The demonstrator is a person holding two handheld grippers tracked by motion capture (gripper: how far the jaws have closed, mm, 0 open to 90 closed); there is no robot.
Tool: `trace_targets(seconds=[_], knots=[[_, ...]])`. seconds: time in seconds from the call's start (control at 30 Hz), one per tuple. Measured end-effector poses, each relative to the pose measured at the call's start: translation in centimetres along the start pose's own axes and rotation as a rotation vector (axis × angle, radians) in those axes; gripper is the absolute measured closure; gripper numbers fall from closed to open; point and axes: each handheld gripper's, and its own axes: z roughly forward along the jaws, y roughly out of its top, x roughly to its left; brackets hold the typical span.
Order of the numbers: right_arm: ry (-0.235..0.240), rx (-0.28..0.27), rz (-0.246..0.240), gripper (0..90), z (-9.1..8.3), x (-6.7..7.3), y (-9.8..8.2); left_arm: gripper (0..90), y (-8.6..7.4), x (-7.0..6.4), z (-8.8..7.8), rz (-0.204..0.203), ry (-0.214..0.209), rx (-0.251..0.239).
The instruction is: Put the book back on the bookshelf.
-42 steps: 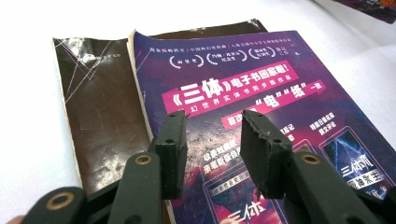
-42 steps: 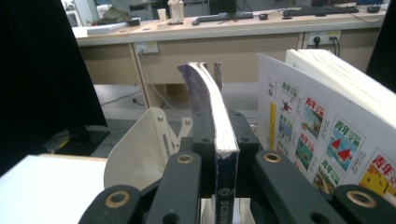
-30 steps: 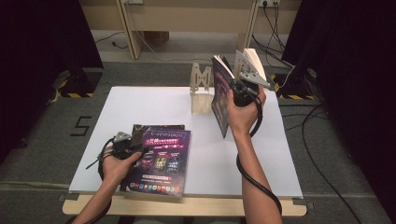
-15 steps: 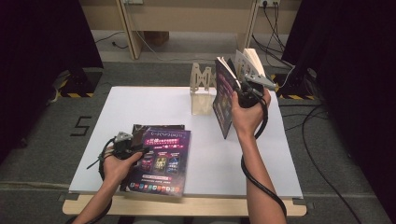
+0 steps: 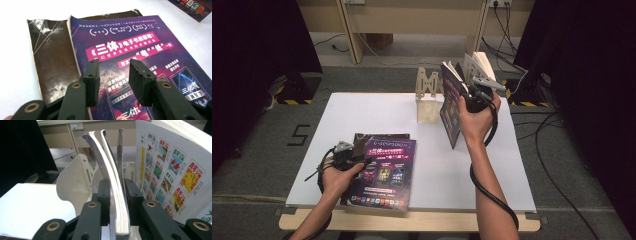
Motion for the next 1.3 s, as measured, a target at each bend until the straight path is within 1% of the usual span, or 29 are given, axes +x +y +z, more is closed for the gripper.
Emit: trace_targets(seconds=[0.27,0.37,0.4,0.43,0.47,0.5,0.6,0.67,0.73,0.9,0.97,1.1,1.3], knots=[[-0.003,0.001,-0.004,77.0,0.2,-0.3,-0.2,60.1,-0.1,-0.1,0.1,0.004,-0.004,0.004],[0.002,0.019,-0.008,81.3,0.4,-0.3,0.1,60.1,-0.1,0.0,0.1,0.005,-0.002,0.004],[0.002,0.019,-0.008,81.3,0.4,-0.3,0.1,60.1,-0.1,0.0,0.1,0.005,-0.002,0.004],[-0.01,0.029,-0.022,83.7,0.4,-0.3,0.2,60.1,-0.1,0.0,0.1,0.006,-0.002,0.006],[-0.017,0.032,-0.028,84.0,0.4,-0.3,0.3,60.0,-0.1,0.0,0.1,0.006,-0.002,0.006],[-0.018,0.033,-0.023,84.2,0.4,-0.3,0.3,60.1,-0.1,-0.1,0.1,0.007,-0.002,0.007],[-0.016,0.024,-0.026,84.3,0.4,-0.4,0.3,60.1,-0.1,0.0,0.1,0.007,-0.002,0.006],[-0.023,0.001,-0.03,84.5,0.5,-0.3,0.2,60.0,-0.1,0.0,0.1,0.006,0.0,0.005],[-0.027,-0.004,-0.037,84.5,0.6,-0.1,0.3,60.1,-0.1,0.0,0.1,0.003,0.001,0.006],[-0.023,-0.02,-0.031,84.6,0.8,0.2,0.4,60.1,-0.1,0.1,0.0,0.006,0.003,0.006],[-0.029,-0.041,-0.041,84.7,1.1,0.4,0.5,60.1,-0.1,0.1,0.0,0.004,0.0,0.002],[-0.03,-0.058,-0.028,84.7,1.4,0.5,0.8,60.1,0.0,0.3,-0.1,0.005,0.005,0.003],[-0.033,-0.06,-0.019,84.6,2.0,0.3,1.2,60.1,0.0,0.3,-0.1,0.0,0.002,-0.003]])
